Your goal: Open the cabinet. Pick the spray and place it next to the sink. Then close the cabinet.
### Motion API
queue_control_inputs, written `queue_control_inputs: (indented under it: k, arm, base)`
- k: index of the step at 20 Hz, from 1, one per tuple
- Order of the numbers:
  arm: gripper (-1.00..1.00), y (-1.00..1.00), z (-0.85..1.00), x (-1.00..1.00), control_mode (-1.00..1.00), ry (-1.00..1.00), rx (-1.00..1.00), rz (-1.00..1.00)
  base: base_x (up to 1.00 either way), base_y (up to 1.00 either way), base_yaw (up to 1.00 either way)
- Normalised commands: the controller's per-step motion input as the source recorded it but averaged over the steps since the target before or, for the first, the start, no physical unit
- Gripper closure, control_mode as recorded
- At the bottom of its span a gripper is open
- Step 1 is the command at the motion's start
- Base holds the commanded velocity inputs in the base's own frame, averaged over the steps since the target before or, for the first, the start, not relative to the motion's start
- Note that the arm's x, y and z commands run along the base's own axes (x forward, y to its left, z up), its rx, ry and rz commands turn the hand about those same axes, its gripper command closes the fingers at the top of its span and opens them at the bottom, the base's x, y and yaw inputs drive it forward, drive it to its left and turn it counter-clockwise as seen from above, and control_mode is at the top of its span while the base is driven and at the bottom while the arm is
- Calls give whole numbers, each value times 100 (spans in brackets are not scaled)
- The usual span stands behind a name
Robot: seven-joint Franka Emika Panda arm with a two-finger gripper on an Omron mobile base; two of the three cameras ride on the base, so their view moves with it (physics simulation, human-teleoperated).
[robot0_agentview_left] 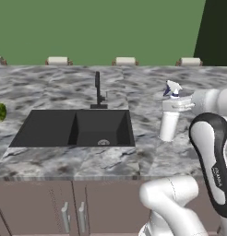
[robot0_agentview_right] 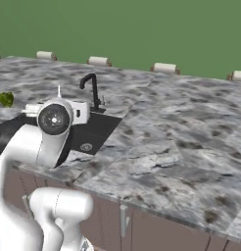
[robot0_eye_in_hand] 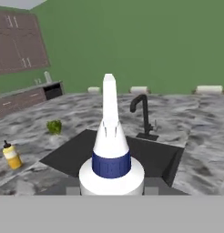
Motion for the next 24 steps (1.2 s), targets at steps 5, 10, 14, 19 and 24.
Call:
queue_control_inputs:
  k: [5,10,14,19,24]
  arm:
    - [100,-42,-21,52,-100,0,2,30]
    - [100,-19,-22,55,-100,0,3,24]
    - [100,0,-27,50,-100,0,0,14]
    - [100,0,-31,49,-100,0,-1,12]
    - [100,-5,-37,35,-100,-1,-1,12]
  base:
    - [0,0,0]
    - [0,0,0]
    - [0,0,0]
    - [0,0,0]
    - [0,0,0]
